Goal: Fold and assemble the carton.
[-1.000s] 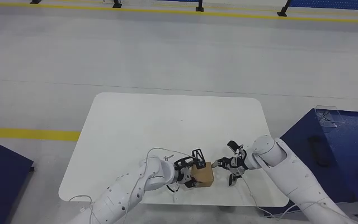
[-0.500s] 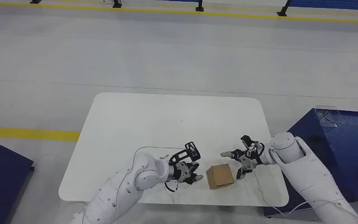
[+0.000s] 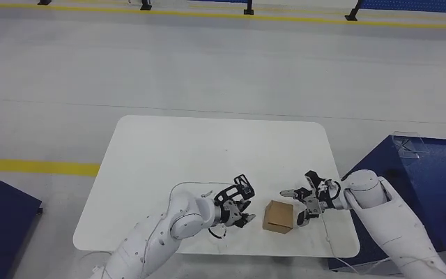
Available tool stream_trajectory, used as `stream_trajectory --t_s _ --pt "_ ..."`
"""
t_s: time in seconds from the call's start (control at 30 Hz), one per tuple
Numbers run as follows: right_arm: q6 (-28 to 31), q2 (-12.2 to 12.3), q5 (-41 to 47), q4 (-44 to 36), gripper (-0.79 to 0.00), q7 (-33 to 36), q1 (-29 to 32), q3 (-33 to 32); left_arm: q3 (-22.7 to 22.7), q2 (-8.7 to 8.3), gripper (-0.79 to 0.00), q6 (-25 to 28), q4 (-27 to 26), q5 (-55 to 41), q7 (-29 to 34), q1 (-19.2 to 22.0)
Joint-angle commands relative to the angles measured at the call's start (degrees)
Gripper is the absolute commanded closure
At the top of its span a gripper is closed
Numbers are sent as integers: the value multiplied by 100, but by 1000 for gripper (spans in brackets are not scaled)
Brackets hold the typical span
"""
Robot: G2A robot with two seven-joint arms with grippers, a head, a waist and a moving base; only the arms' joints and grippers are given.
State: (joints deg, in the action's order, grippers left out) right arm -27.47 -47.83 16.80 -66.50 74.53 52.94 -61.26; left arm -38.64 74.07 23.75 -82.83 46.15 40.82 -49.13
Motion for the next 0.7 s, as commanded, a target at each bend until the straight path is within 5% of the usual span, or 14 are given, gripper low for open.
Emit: stream_trajectory --t_s 0.0,0.23,0.67 --pt "58 -23 86 4 -785 -148 -18 6 81 0 -785 78 -56 97 -7 -52" --pt "62 -158 460 -322 -785 -955 -17 106 206 28 -785 509 44 389 -174 -32" --pt "34 -462 598 -517 -785 -1643 -439 675 271 119 -785 338 448 935 -610 7"
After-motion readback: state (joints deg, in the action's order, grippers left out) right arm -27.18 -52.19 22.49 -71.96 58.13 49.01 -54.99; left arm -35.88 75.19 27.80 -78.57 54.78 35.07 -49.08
